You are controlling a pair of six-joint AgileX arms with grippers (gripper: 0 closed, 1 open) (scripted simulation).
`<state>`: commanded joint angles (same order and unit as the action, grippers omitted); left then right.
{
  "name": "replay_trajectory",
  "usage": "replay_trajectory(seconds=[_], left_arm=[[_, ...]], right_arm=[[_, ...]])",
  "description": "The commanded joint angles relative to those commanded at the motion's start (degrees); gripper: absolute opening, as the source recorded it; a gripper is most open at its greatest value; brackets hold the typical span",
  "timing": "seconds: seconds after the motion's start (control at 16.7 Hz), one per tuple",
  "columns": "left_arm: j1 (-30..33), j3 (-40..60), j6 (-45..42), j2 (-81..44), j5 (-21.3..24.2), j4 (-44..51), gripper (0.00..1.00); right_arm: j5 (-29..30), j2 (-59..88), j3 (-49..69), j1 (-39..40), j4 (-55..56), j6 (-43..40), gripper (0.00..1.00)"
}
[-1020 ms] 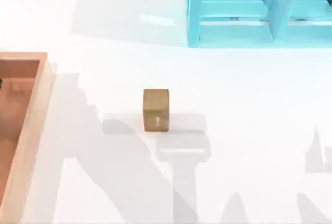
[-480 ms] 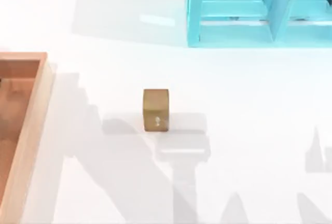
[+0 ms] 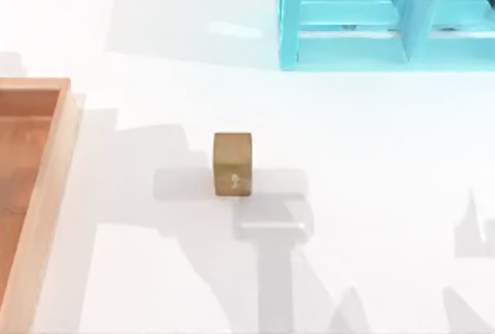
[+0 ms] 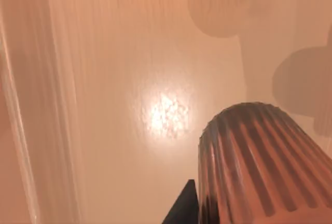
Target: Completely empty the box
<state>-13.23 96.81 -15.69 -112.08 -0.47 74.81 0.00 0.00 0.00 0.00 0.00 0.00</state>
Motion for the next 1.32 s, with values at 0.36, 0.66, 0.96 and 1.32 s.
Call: replay_trajectory(seconds=[0.36, 0.66, 0.96, 1.32], left_arm=[[0.18, 9.95, 0.01, 0.74, 0.25, 10.33, 0.0], [0.12, 9.96, 0.02, 0.49, 0.24, 10.41, 0.0], [7.54, 1.36, 7.61, 5.79, 1.49, 6.37, 0.0], [26.23, -23.69, 25.69, 19.97, 2.87, -4.15, 0.0]], right_arm=[[0.0, 0.0, 0.0, 0.0, 0.0, 0.0, 1.0], [0.0, 0.0, 0.0, 0.0, 0.0, 0.0, 1.0], [0.0, 0.0, 0.0, 0.0, 0.0, 0.0, 1.0], [0.0, 0.0, 0.0, 0.0, 0.0, 0.0, 1.0]])
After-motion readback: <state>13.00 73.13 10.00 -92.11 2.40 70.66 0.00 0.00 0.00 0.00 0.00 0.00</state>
